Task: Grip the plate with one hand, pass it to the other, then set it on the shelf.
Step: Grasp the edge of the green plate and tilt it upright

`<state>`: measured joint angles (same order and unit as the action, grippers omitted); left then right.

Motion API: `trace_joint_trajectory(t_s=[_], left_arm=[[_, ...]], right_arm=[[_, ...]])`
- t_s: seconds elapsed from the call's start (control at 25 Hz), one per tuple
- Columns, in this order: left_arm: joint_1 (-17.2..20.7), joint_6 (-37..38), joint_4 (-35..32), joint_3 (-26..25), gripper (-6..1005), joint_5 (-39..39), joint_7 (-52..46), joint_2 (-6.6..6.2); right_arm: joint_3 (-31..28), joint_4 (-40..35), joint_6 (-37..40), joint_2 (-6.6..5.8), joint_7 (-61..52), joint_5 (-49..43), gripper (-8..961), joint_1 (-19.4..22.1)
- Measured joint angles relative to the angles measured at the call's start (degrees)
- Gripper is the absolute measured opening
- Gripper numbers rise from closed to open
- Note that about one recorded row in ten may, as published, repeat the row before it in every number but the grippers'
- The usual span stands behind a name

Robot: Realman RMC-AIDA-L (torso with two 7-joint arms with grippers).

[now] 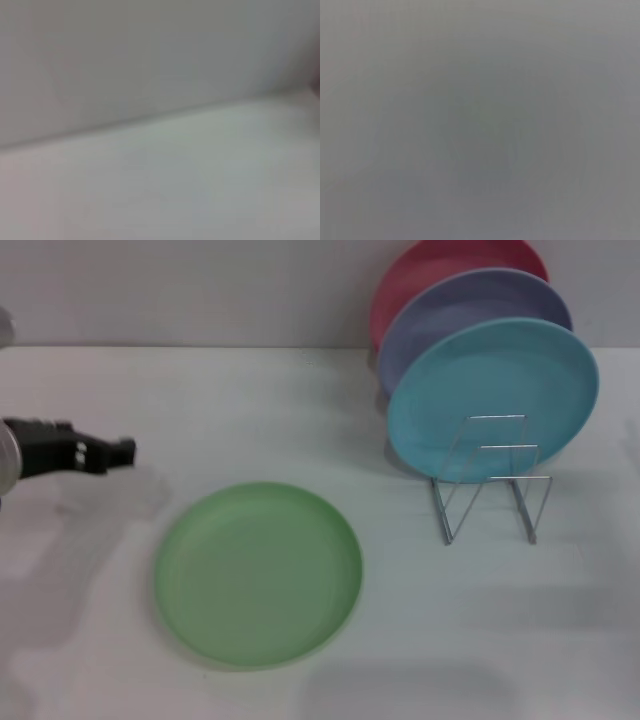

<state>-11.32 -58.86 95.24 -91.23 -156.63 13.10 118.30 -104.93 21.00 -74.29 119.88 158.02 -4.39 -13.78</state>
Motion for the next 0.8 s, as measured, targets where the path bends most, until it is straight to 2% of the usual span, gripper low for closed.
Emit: trace_joint_trajectory(t_s=[0.04,0.2,0.32,0.8], left_arm=[[0.0,0.0,0.0,0.0,733,0.0,0.0,0.0],[-2.85,-9.28,0.15,0.17,748,3.83,0.02,-0.07],[-3.32,-10.96,-0.29,0.37,755,5.19,0.3,0.02],[-6.16,-11.16,-9.71,0.35,753,6.66,0.98,-0.16]], right_arm=[[0.05,0.0,-0.01,0.0,0.0,0.0,833,0.0],[0.08,0.0,0.0,0.0,-0.02,0.0,833,0.11],[0.08,0.0,0.0,0.0,-0.04,0.0,833,0.14],[0.08,0.0,-0.02,0.0,-0.09,-0.18,833,0.05]])
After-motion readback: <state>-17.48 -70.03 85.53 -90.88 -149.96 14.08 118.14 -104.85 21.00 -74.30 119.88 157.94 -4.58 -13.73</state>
